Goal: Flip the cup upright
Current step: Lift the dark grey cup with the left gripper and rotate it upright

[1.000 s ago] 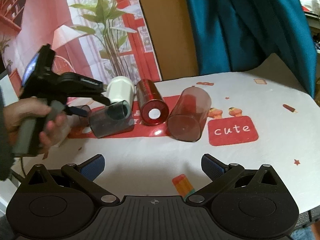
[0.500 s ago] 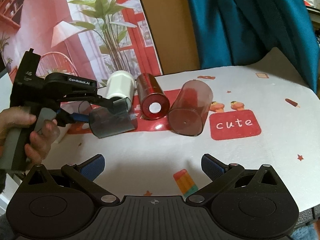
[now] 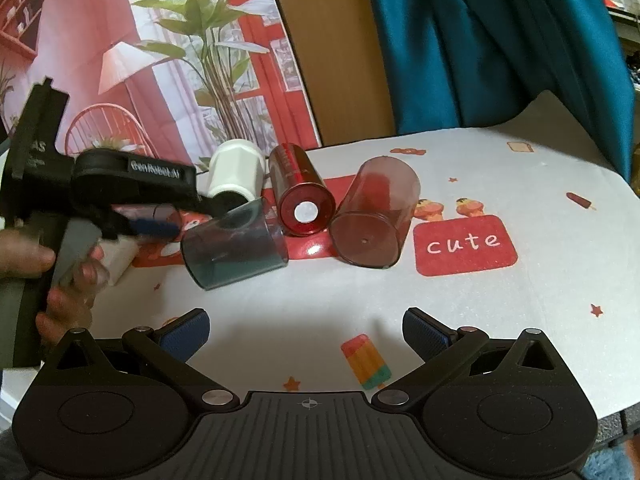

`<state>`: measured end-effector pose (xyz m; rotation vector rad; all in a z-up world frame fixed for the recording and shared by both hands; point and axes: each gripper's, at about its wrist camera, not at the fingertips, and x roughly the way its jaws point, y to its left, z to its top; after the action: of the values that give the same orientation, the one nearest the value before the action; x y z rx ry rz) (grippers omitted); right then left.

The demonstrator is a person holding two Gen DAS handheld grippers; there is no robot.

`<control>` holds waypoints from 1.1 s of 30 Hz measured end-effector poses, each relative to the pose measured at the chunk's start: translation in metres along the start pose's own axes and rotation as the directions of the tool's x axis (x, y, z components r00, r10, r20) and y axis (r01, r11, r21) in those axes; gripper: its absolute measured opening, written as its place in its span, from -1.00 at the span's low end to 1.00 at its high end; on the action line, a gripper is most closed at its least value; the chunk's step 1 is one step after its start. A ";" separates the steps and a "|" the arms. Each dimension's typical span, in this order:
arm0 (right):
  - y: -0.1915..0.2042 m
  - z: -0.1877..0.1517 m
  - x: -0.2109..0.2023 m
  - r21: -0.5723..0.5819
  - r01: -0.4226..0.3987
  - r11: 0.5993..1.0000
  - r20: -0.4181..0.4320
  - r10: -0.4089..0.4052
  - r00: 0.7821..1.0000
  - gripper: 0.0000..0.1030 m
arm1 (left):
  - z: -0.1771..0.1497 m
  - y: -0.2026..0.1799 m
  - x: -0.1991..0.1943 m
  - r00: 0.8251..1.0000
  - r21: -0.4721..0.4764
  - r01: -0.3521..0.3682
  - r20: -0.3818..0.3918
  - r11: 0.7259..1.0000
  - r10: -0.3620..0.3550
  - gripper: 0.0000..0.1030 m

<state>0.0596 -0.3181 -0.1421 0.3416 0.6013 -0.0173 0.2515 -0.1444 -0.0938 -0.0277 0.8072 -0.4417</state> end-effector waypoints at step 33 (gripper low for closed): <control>-0.003 0.001 0.002 -0.004 0.030 1.000 -0.022 -0.030 0.999 1.00 | -0.013 -0.053 0.036 0.991 0.555 -0.056 -0.068 0.830 0.112 0.50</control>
<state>0.0609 -0.3214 -0.1436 0.3295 0.6280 -0.0417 0.2443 -0.2044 -0.1177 0.5746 0.7475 -0.5841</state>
